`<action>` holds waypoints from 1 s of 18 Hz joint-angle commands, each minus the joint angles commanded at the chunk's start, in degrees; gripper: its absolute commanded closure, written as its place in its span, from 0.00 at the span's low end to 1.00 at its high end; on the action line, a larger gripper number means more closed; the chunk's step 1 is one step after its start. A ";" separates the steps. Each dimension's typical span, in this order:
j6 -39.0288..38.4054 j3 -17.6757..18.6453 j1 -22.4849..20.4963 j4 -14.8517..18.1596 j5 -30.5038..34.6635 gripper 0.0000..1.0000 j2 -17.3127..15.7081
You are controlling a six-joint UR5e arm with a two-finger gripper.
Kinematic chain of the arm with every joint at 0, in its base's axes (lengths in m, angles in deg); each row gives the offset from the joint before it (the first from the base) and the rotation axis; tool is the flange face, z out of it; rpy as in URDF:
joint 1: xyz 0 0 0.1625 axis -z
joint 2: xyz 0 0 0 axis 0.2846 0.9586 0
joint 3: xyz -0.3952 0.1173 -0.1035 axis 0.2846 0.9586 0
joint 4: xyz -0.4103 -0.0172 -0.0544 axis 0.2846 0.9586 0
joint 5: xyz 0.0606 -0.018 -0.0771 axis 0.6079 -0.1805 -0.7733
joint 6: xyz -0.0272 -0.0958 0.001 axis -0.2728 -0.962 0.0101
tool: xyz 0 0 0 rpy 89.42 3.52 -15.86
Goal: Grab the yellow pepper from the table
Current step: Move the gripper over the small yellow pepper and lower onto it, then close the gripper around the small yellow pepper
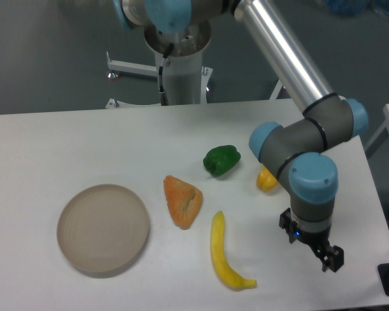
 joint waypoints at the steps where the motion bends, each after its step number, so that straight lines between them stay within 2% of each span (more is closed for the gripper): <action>1: 0.00 1.67 -0.09 0.00 0.00 0.00 -1.14; 8: 0.96 11.25 -0.79 4.39 1.05 0.00 -8.70; 11: 2.02 16.61 -1.93 4.66 4.65 0.00 -12.31; 18: 3.52 26.72 -4.65 3.43 4.92 0.00 -17.06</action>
